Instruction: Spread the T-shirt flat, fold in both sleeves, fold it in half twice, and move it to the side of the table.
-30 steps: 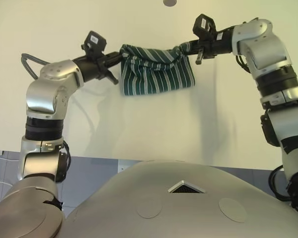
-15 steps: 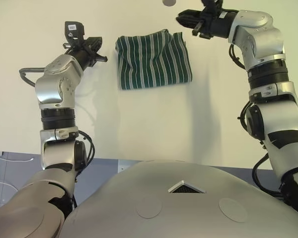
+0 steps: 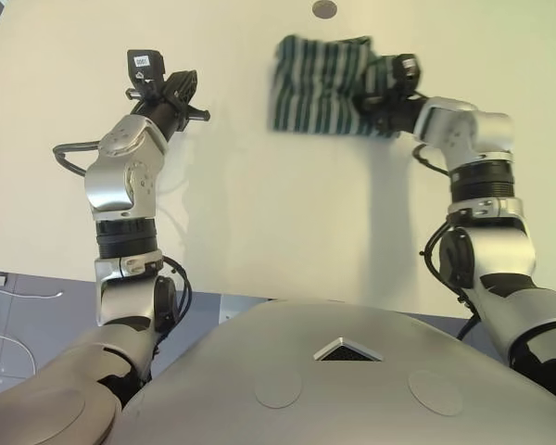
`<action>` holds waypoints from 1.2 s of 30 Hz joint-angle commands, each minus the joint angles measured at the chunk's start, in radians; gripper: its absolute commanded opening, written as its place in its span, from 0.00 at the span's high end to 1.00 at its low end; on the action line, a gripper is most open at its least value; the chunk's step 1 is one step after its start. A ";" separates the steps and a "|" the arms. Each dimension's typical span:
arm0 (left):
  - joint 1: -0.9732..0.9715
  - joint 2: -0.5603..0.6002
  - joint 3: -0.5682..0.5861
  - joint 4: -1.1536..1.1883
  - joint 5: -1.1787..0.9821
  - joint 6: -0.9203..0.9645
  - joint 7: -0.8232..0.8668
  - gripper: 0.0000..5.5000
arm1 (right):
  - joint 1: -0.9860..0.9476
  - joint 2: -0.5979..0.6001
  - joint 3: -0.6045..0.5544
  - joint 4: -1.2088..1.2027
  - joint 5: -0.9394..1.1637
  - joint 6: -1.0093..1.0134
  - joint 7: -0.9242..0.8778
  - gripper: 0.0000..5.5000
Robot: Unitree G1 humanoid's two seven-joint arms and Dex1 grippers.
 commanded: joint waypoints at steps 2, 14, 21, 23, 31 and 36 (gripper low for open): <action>0.132 -0.071 0.039 -0.107 0.012 -0.030 0.089 0.87 | 0.385 -0.169 -0.344 0.043 -0.098 0.036 -0.436 0.99; 0.017 -0.126 -0.033 -0.059 0.100 -0.232 0.129 0.93 | 0.263 -0.147 -0.172 -0.502 -0.201 -0.262 -0.508 1.00; -0.091 -0.161 -0.095 0.048 0.126 -0.295 0.106 0.99 | 0.221 0.021 -0.006 -0.636 -0.261 -0.430 -0.545 1.00; -0.111 -0.158 -0.103 0.065 0.122 -0.282 0.083 0.99 | 0.268 0.081 -0.004 -0.670 -0.264 -0.429 -0.584 1.00; -0.207 -0.131 0.035 0.210 0.095 -0.169 0.182 0.99 | 0.388 0.175 -0.008 -0.725 -0.297 -0.455 -0.638 1.00; -0.251 -0.105 0.034 0.221 0.092 -0.097 0.176 0.99 | 0.422 0.196 -0.029 -0.721 -0.305 -0.490 -0.661 1.00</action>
